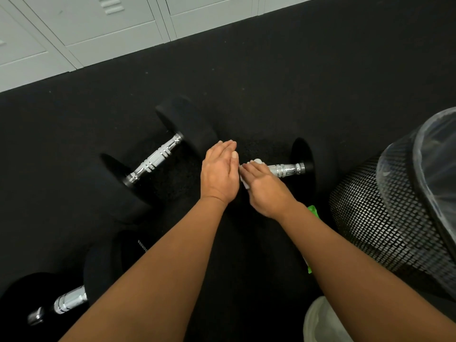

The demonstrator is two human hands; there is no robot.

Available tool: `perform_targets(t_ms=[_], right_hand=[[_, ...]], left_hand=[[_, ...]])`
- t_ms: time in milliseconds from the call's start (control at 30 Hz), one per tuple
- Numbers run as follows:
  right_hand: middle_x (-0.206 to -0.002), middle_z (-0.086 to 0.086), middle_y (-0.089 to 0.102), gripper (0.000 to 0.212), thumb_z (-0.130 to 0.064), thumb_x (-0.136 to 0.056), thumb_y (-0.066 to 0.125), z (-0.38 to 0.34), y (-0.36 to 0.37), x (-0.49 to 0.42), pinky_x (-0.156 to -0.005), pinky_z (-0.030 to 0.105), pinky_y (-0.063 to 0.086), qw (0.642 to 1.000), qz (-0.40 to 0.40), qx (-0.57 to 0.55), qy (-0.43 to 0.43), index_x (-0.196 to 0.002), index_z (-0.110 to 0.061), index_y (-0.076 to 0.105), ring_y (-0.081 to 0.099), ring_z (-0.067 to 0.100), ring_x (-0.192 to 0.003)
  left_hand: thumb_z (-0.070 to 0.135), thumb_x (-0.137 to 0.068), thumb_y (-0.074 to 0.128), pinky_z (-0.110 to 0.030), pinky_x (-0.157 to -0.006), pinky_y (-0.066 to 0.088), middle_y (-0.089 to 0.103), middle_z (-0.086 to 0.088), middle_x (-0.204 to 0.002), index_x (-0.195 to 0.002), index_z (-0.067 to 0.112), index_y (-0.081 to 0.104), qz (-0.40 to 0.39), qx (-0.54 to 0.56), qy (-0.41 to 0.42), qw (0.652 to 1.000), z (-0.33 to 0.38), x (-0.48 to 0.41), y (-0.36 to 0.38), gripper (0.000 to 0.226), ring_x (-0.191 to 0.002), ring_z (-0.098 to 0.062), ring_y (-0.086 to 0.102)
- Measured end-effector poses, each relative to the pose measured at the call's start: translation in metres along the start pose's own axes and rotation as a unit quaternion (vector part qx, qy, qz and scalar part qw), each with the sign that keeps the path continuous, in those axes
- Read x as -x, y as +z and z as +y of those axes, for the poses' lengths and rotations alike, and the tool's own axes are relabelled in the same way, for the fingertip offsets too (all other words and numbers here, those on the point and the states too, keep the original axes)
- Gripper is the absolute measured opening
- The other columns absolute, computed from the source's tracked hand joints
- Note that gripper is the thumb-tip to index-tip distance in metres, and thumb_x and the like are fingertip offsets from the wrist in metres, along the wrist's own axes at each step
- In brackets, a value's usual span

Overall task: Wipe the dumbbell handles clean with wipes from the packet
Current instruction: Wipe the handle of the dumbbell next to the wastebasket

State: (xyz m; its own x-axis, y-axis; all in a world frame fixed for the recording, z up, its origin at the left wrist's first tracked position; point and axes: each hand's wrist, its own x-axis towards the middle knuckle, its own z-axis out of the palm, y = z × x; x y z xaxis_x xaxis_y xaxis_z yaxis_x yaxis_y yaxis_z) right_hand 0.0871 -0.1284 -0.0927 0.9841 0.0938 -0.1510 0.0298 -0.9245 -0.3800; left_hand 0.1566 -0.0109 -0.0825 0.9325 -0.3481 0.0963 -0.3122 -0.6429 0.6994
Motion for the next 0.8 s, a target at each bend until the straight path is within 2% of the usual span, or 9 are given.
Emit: perform_targets(t_ms=[100,167,233,300,467,600,700,767,800], right_hand=[[-0.143,0.014,0.044,0.051,-0.006,-0.09,0.048,0.015,-0.007,0.01,-0.115,0.035,0.015,1.0,0.011,-0.008,-0.007,-0.14,-0.002,0.042,0.033,0.031,-0.136],[-0.135,0.011,0.052,0.045,-0.008,-0.091,0.046,0.017,-0.014,0.0,-0.11,0.031,0.025,1.0,-0.005,-0.002,0.031,-0.135,-0.005,0.048,0.043,0.029,-0.126],[-0.122,0.007,0.06,0.036,-0.014,-0.09,0.043,0.008,-0.021,-0.018,-0.095,0.033,0.04,0.997,-0.043,0.022,0.056,-0.124,-0.008,0.056,0.05,0.027,-0.112],[-0.117,0.007,0.063,0.034,-0.017,-0.09,0.041,0.0,-0.023,-0.029,-0.088,0.034,0.042,0.996,-0.071,0.041,0.045,-0.118,-0.009,0.058,0.051,0.028,-0.108],[-0.133,0.002,0.055,0.046,-0.01,-0.09,0.045,0.015,-0.017,-0.01,-0.112,0.037,0.025,0.998,-0.053,-0.02,-0.008,-0.137,-0.011,0.048,0.047,0.024,-0.123],[-0.119,0.011,0.063,0.037,-0.012,-0.092,0.041,0.013,-0.035,-0.024,-0.116,0.043,0.013,0.989,-0.125,0.015,0.081,-0.126,-0.011,0.056,0.051,0.029,-0.119],[-0.11,0.013,0.064,0.027,-0.016,-0.094,0.04,0.0,-0.045,-0.045,-0.106,0.043,0.03,0.977,-0.181,0.004,0.116,-0.107,-0.009,0.062,0.055,0.03,-0.11],[-0.11,0.012,0.064,0.027,-0.019,-0.094,0.041,-0.004,-0.045,-0.048,-0.09,0.038,0.041,0.975,-0.192,-0.012,0.112,-0.108,-0.01,0.062,0.058,0.029,-0.105],[-0.112,0.011,0.064,0.028,-0.019,-0.095,0.041,-0.004,-0.043,-0.045,-0.091,0.037,0.04,0.978,-0.181,-0.014,0.102,-0.112,-0.012,0.062,0.057,0.028,-0.106]], left_hand=[[0.03,-0.097,0.032,-0.039,-0.11,0.034,0.057,-0.004,-0.132,-0.128,0.009,0.058,0.003,-0.005,0.006,1.0,-0.001,0.002,0.0,0.045,-0.132,-0.019,0.04],[0.029,-0.097,0.033,-0.039,-0.11,0.033,0.057,-0.003,-0.132,-0.128,0.009,0.058,0.001,-0.003,0.003,1.0,-0.001,0.003,0.001,0.044,-0.132,-0.019,0.04],[0.03,-0.097,0.032,-0.04,-0.11,0.033,0.057,-0.003,-0.133,-0.128,0.009,0.058,-0.001,-0.002,0.002,1.0,-0.001,0.002,0.002,0.045,-0.132,-0.019,0.04],[0.031,-0.096,0.031,-0.04,-0.111,0.033,0.056,-0.003,-0.133,-0.128,0.009,0.057,-0.002,-0.002,0.007,1.0,-0.002,0.001,0.001,0.047,-0.132,-0.019,0.04],[0.034,-0.097,0.029,-0.041,-0.11,0.034,0.056,-0.003,-0.133,-0.128,0.009,0.057,0.005,-0.008,0.013,1.0,-0.002,0.004,0.001,0.049,-0.132,-0.019,0.04],[0.037,-0.095,0.025,-0.041,-0.11,0.034,0.057,-0.004,-0.133,-0.127,0.009,0.058,0.013,-0.001,0.016,1.0,-0.001,0.006,0.001,0.054,-0.132,-0.02,0.041],[0.038,-0.095,0.025,-0.04,-0.111,0.033,0.056,-0.003,-0.134,-0.128,0.009,0.057,0.01,0.002,0.014,1.0,0.0,0.005,0.001,0.055,-0.133,-0.019,0.04],[0.038,-0.095,0.026,-0.039,-0.111,0.033,0.056,-0.004,-0.133,-0.128,0.009,0.058,0.012,0.004,0.016,1.0,0.0,0.006,0.001,0.054,-0.133,-0.02,0.04],[0.038,-0.095,0.026,-0.039,-0.11,0.033,0.057,-0.004,-0.133,-0.127,0.008,0.058,0.015,0.005,0.017,1.0,-0.001,0.005,0.001,0.054,-0.132,-0.02,0.041]])
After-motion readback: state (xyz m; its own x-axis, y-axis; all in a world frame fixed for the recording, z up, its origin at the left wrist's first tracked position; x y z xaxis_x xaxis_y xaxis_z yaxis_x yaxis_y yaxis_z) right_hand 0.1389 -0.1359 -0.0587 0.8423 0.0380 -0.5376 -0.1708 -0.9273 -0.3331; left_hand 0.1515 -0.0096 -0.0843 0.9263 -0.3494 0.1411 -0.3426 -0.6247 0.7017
